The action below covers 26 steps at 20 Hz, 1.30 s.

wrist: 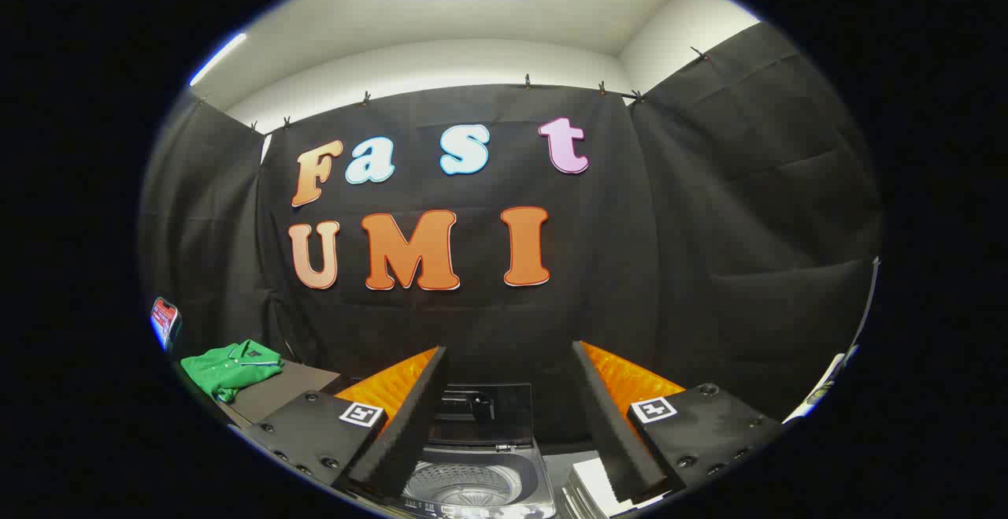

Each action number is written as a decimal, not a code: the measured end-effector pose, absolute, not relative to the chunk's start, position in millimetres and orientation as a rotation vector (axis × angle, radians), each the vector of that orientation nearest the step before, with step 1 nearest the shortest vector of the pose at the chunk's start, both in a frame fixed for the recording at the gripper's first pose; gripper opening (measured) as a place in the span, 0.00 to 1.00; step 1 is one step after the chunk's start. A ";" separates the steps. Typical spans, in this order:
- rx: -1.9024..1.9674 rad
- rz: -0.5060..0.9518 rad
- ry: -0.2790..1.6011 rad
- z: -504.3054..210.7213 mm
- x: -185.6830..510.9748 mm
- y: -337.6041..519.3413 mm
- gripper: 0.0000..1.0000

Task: Put the clothes into the washing machine and then close the washing machine lid.

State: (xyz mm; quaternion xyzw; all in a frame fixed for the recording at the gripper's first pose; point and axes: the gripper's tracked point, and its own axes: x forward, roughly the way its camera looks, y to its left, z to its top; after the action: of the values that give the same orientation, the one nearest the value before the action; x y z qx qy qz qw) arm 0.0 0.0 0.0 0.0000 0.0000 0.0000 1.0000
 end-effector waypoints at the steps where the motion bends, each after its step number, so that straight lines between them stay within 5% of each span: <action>1: 0.002 -0.002 0.000 -1.1 0.3 0.1 0.98; 26: 0.026 -0.047 0.026 -12.6 14.0 20.7 0.98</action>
State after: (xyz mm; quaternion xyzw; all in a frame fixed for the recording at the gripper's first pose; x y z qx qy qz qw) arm 14.0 20.7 -12.6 0.0131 0.0129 -0.0236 0.9996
